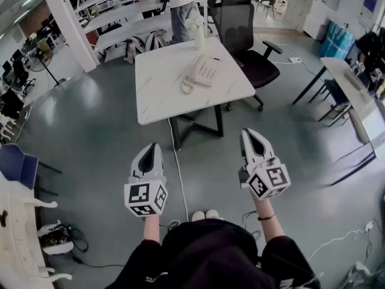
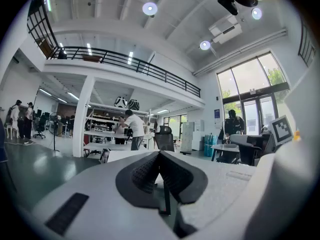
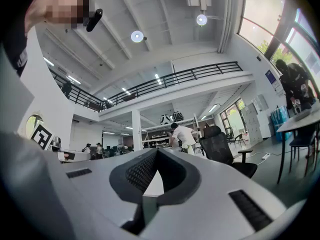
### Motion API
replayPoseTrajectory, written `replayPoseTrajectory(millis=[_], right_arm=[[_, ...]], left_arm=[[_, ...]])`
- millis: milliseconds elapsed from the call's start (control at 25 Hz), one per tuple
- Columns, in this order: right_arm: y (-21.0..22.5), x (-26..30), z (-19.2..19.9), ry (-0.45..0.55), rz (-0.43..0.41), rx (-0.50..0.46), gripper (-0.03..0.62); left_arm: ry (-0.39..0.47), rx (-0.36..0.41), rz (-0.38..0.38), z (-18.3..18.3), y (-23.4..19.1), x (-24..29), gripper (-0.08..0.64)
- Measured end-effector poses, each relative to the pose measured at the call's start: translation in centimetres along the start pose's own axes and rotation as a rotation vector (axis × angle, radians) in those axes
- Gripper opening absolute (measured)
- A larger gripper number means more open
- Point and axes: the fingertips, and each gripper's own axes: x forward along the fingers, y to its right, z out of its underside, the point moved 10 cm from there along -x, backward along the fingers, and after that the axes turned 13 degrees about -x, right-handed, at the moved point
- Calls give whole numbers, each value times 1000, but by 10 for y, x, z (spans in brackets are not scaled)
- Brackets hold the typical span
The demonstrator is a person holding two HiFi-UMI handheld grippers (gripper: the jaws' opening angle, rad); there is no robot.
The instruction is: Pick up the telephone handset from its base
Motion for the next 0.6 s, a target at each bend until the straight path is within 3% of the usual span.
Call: replayPoseTrajectory(millis=[600], right_arm=[[17, 2, 6, 13, -15, 12, -9]], left_arm=[[-2, -19, -19, 8, 8, 13, 0]])
